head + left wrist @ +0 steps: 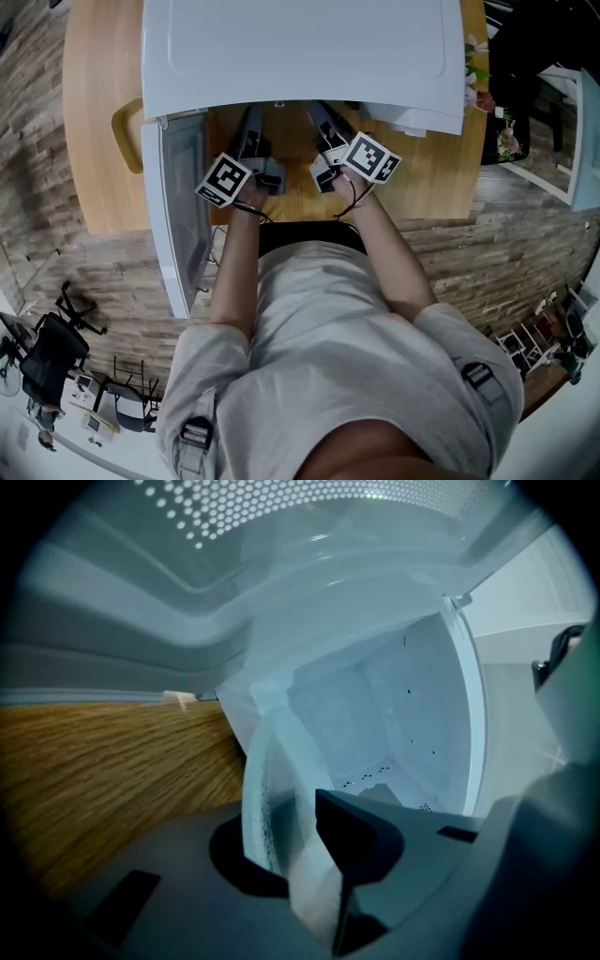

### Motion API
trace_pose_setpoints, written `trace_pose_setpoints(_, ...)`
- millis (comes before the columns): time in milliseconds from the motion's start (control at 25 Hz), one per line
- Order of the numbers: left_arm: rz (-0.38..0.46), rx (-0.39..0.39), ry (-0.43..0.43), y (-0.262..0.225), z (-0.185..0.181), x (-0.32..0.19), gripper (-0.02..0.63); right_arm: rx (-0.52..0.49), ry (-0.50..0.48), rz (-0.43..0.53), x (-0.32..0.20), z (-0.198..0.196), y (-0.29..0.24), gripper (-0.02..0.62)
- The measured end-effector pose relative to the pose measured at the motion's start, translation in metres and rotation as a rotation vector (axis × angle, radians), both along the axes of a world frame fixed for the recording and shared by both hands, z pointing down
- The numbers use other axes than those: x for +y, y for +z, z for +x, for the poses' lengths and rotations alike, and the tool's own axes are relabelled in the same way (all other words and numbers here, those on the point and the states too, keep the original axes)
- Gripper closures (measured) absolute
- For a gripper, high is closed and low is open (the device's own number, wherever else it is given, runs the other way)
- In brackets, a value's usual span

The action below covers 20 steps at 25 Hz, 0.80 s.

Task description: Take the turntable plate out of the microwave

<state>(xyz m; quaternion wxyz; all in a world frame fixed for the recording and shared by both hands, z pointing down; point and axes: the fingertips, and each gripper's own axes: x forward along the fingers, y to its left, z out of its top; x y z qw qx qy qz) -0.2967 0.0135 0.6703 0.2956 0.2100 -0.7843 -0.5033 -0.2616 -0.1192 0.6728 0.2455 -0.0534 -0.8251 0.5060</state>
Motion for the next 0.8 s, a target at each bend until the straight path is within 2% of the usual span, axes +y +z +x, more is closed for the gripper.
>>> trace_pose_setpoints(800, -0.026, -0.019, 0.029, -0.006, 0.016, 0.006, 0.509, -0.025, -0.023, 0.011, 0.007, 0.018, -0.011, 0.492)
